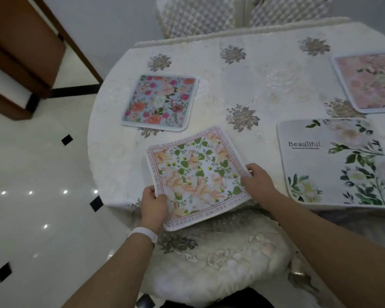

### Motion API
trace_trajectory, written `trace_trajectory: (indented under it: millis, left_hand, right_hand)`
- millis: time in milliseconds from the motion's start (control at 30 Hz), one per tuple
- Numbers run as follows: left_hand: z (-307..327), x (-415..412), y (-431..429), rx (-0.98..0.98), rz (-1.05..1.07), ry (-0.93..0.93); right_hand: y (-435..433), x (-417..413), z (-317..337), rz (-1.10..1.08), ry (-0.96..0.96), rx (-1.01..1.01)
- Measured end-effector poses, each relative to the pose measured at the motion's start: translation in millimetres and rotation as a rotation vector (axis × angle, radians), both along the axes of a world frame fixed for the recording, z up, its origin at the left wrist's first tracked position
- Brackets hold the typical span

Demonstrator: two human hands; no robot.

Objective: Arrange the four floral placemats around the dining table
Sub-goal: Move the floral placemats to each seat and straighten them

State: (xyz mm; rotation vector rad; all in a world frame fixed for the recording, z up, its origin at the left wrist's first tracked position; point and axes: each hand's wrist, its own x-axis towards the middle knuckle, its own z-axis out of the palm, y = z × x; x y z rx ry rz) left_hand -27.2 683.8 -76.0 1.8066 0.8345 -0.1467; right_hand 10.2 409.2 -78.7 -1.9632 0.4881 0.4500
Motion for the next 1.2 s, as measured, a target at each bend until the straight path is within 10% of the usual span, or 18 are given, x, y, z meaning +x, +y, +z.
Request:
trace_trajectory:
  millis: [400,933,1200]
  left_hand:
    - [-20.1,-8.6,-20.5,-0.132,0.315,0.028]
    - [-25.4,18.2,-33.1,-0.445,0.284,0.011]
    - [-29.2,110.3,27.7,-0.348,-0.086,0.173]
  right_hand:
    - [30.7,-8.9,-16.6,-0.453,0.162,0.651]
    - [17.8,-30.0,-18.3,-0.219,0.147,0.357]
    - [-13.5,-26.0,-20.4,-0.058,0.111,0.112]
